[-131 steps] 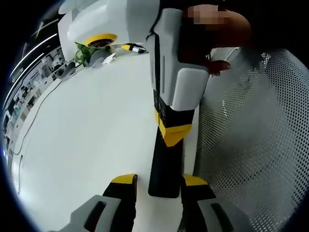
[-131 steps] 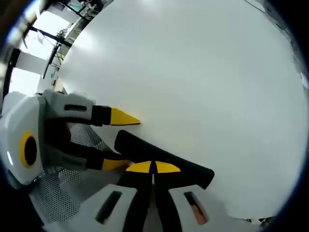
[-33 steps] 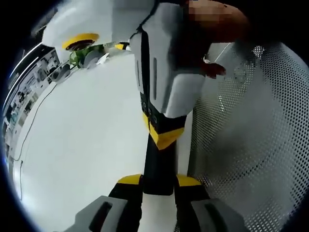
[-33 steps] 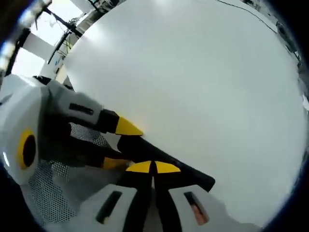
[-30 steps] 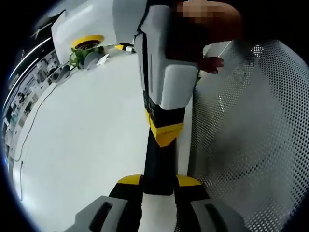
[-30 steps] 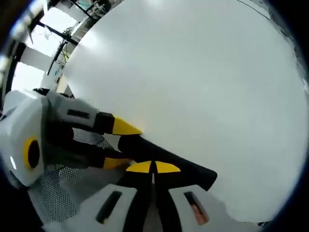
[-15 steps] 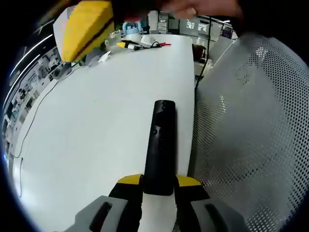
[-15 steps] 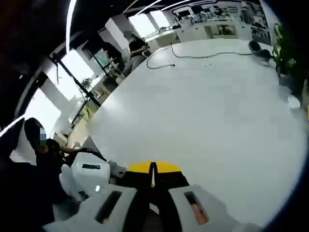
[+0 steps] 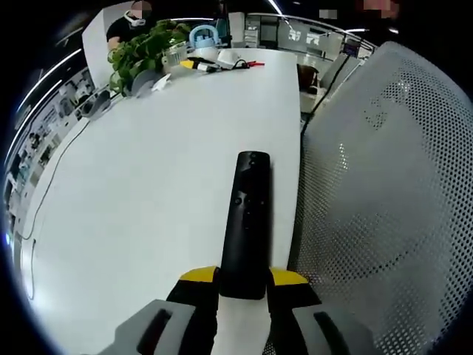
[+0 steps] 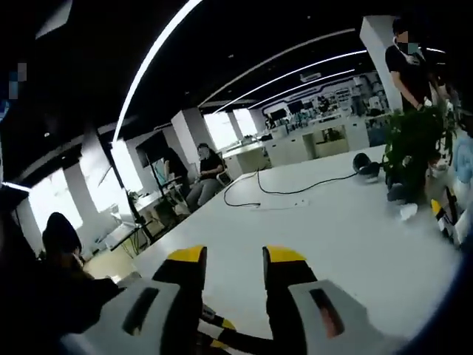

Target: Press the specified remote control buttons in sequence, fully releasing each button before pressing the next.

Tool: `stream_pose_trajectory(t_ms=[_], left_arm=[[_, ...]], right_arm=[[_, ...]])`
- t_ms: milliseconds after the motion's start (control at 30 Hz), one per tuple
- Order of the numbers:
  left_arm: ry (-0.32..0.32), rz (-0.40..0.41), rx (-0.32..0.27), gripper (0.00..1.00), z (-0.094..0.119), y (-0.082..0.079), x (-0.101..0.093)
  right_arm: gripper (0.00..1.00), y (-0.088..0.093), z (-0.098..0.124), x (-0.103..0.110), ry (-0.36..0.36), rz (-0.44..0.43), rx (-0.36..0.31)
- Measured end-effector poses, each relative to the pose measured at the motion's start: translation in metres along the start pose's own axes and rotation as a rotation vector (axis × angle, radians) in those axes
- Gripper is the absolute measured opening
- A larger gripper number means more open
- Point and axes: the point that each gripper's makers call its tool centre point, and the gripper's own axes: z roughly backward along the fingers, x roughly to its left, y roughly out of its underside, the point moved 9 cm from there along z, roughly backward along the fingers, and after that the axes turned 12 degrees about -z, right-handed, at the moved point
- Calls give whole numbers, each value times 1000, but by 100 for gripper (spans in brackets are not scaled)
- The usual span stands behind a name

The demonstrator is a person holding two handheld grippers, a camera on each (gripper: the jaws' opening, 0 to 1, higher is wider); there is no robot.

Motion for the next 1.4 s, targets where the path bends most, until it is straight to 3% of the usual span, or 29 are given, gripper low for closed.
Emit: stream_pose_trajectory(t_ms=[133,233,300,433,567,767,900,933,1033,1133,1400], left_arm=[[-2,0,-3,25,0,0,0],[-3,1,-4,25,0,0,0],[-5,0,-6,25,0,0,0],[-5,8,-8,25,0,1,0],[-4,16,-6,25,0,1,1],[-5,17,11,25,-1,-1,1],[-6,6,5,25,-1,-1,1],[-6,4,7,25,-1,-1,1],[2,-7,11,24,-1,-1,2],[8,-27,3,24,-1,0,2],[37,-80,39,23,2,0,14]], right_arm=[[64,4,17,-11,86,99,-74],[63,16,27,-22,215,130,-83],[61,22,33,-26,256,130,-98],[74,30,39,-35,328,173,-178],[81,30,38,-48,441,290,-222],[84,25,36,-39,415,291,-235],[87,15,30,-29,375,302,-302],[87,18,28,-30,355,335,-297],[85,25,28,-37,386,326,-218],[89,26,26,-40,370,270,-205],[83,30,25,-43,409,290,-151]])
